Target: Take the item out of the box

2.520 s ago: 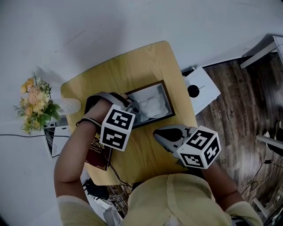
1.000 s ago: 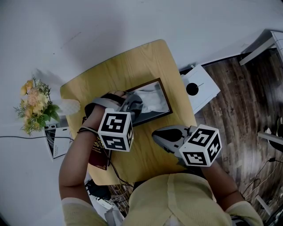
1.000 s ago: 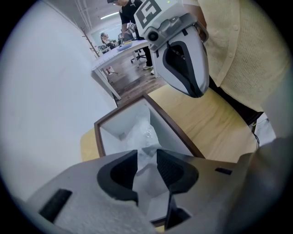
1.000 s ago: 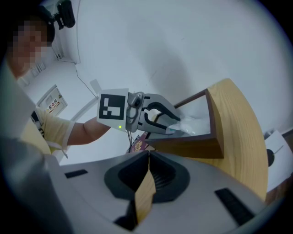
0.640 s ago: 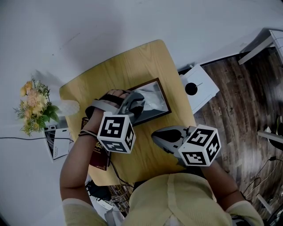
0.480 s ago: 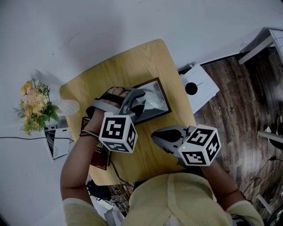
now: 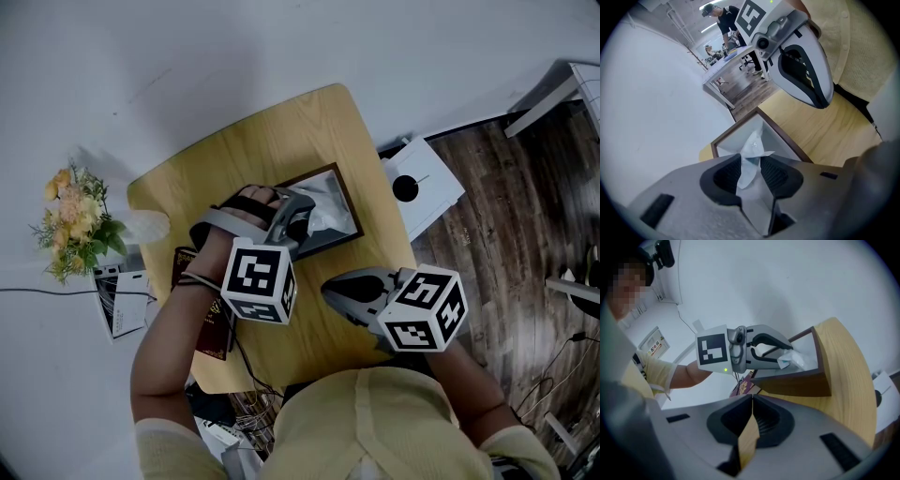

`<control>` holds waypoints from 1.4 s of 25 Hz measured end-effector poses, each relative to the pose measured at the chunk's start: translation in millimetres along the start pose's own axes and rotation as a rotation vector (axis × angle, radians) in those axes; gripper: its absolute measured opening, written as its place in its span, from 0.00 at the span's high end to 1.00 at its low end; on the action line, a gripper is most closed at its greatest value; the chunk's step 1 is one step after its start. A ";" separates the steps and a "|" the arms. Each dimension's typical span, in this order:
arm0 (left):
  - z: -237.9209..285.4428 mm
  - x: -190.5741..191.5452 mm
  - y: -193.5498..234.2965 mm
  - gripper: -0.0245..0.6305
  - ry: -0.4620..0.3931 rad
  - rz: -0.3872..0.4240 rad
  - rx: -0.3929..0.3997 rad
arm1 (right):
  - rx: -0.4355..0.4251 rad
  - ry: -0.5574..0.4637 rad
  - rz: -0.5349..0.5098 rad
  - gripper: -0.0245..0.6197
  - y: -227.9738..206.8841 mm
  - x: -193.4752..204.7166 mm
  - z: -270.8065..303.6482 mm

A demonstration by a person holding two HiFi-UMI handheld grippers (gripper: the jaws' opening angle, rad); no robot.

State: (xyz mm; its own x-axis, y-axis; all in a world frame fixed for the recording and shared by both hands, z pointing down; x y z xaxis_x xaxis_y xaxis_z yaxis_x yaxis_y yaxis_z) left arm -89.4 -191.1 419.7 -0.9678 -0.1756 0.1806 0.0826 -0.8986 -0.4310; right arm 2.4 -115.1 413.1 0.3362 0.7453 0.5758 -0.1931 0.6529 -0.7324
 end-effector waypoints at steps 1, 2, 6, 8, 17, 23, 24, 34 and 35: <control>0.1 -0.1 -0.1 0.74 0.001 0.002 0.002 | 0.001 0.001 0.000 0.91 0.2 0.4 0.0; 0.1 -0.1 -0.2 0.75 0.001 0.004 0.006 | 0.003 0.001 -0.001 0.91 0.4 0.9 0.0; -0.2 0.6 -1.2 0.76 0.003 -0.008 0.022 | 0.022 0.005 -0.012 0.91 0.4 3.7 -1.0; -0.3 0.4 -2.1 0.78 0.005 -0.010 0.022 | 0.030 0.004 -0.013 0.91 0.0 5.1 -1.9; -12.0 2.9 -2.4 0.82 0.010 -0.030 -0.020 | 0.058 -0.009 -0.017 0.91 6.9 10.5 -3.5; -28.3 6.9 -8.5 0.82 0.012 -0.043 -0.065 | 0.087 -0.015 -0.034 0.91 17.5 16.1 -1.5; -31.5 7.9 -9.6 0.82 0.013 -0.044 -0.073 | 0.092 -0.018 -0.037 0.91 19.7 16.8 -1.2; -74.1 10.7 -16.3 0.82 -0.012 -0.115 -0.172 | 0.137 -0.043 -0.068 0.91 42.4 24.2 3.2; -79.1 10.7 -17.4 0.82 -0.021 -0.143 -0.184 | 0.145 -0.047 -0.073 0.91 44.5 24.8 3.4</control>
State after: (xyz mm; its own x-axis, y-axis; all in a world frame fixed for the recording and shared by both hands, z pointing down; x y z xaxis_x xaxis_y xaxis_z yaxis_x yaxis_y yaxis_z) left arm -120.0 -145.5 359.1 -0.9611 -0.0616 0.2692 -0.1021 -0.8266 -0.5535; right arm -0.9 -67.1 396.0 0.3111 0.6987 0.6442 -0.3019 0.7154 -0.6301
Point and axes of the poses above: the fingertips, and each gripper's own axes: z forward along the fingers, y to its left, x out of its underside, the point moved 6 cm from there along -z, backward along the fingers, and after that the axes turned 1 degree about y, right-handed, at the moved point
